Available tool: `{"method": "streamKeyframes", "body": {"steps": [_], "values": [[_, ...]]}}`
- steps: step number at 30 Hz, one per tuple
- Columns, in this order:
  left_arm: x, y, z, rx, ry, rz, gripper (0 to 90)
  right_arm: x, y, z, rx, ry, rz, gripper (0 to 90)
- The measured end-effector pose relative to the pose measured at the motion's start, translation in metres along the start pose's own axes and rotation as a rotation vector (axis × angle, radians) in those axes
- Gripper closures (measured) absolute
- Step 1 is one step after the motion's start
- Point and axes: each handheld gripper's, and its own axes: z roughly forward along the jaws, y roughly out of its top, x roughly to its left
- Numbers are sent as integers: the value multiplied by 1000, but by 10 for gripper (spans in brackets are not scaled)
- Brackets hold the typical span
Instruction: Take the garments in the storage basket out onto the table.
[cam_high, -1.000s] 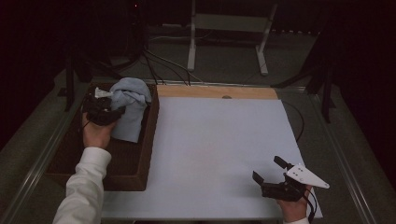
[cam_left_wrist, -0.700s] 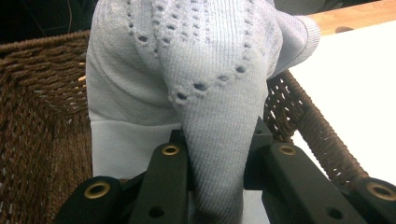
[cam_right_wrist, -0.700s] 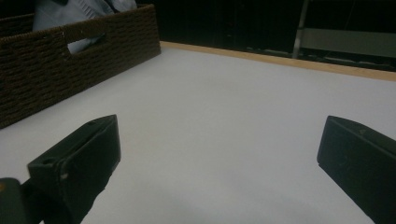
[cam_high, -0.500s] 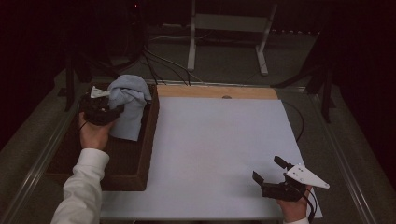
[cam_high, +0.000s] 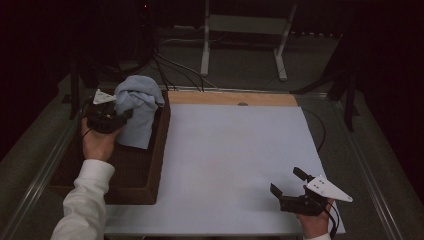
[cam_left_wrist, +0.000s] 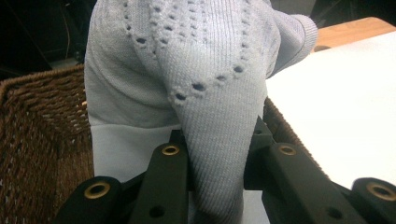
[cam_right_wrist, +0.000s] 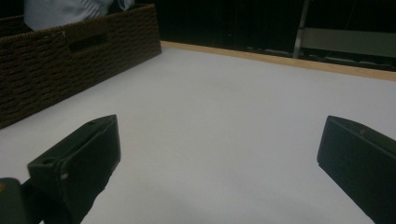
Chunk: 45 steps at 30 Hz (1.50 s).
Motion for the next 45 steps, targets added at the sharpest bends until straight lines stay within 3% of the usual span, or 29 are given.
{"method": "streamKeyframes", "body": {"steps": [13,29,45], "values": [[-16,15,-10,-59,-45,65,766,0,0,0,2,0,1,0],[-33,29,-17,-114,-114,81,766,0,0,0,0,0,1,0],[-66,42,-8,-138,-212,109,764,-1,0,0,-2,0,2,0]]}}
